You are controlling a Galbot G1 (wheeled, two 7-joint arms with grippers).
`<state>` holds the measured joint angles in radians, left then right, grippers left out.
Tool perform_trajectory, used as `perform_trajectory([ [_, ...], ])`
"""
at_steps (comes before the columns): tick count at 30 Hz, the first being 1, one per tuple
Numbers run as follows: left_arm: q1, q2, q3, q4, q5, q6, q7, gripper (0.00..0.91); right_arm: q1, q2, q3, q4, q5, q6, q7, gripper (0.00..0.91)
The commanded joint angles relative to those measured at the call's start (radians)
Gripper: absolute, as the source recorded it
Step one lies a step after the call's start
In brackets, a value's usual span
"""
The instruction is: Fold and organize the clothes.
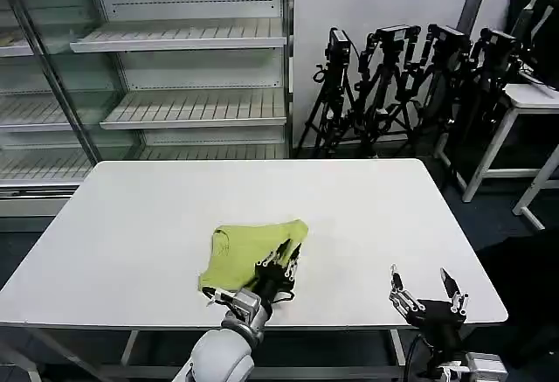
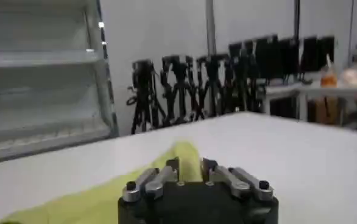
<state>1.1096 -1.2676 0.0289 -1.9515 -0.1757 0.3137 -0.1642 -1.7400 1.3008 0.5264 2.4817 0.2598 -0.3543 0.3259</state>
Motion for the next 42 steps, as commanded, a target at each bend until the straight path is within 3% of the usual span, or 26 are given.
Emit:
perform_trajectory([
  [1,-0.005,-0.023,-0.023,-0.018,-0.141,-0.317,-0.041,0.907,0.007,-0.005,-0.002,-0.016,-0.062,0.069,-0.024,0.907],
  [7,0.138,0.013,-0.143,-0.153,-0.091,-0.359,-0.037,0.907,0.044,-0.021,-0.029,-0.042,-0.116,0.11,-0.038,0.907],
  [10,0.234,0.018,-0.227,-0.211,-0.055,-0.311,-0.058,0.907,0.061,-0.026,-0.04,-0.062,-0.118,0.15,-0.037,0.907],
  [16,0.429,0.015,-0.408,-0.295,-0.045,-0.271,-0.039,0.907,0.093,-0.03,-0.084,-0.085,-0.108,0.16,-0.036,0.907],
  [21,0.498,-0.012,-0.486,-0.352,-0.034,-0.21,-0.03,0.907,0.123,-0.027,-0.114,-0.108,-0.117,0.152,-0.039,0.907],
  [34,0.578,-0.054,-0.493,-0.393,0.052,-0.166,0.014,0.907,0.14,-0.037,-0.132,-0.118,-0.126,0.189,-0.039,0.907],
  [42,0.587,-0.062,-0.49,-0.399,0.063,-0.162,0.022,0.907,0.11,-0.045,-0.119,-0.077,-0.126,0.173,-0.035,0.907],
])
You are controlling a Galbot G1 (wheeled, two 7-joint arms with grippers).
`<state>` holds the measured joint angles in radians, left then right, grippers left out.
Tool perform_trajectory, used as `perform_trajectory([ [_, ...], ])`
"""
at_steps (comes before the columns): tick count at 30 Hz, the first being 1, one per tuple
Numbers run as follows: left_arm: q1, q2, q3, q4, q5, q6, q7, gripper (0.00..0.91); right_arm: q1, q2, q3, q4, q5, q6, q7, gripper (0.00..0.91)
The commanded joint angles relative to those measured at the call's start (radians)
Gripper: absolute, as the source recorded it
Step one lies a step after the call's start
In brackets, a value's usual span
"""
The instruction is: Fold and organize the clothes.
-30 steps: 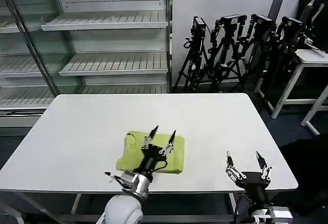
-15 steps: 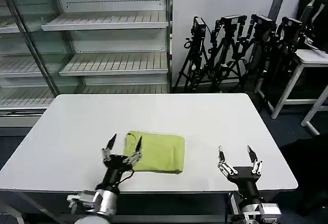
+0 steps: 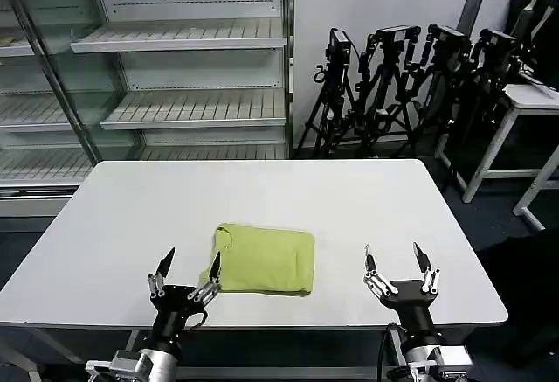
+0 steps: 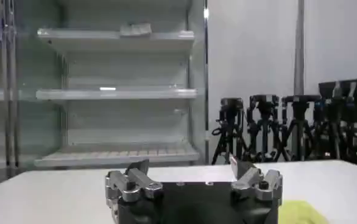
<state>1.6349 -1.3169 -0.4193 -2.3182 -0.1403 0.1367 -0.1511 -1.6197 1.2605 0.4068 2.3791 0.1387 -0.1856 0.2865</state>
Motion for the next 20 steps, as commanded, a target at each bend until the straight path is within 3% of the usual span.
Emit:
perform_trajectory([
  [1,0.063,-0.013,-0.042,-0.035,0.029,0.016,0.01,0.907,-0.011,-0.005,0.002,0.026,-0.003,0.006,0.005,0.907],
  [20,0.084,-0.013,-0.016,-0.036,0.048,0.016,0.012,0.907,-0.024,0.001,0.016,0.055,0.006,0.0,0.025,0.907],
])
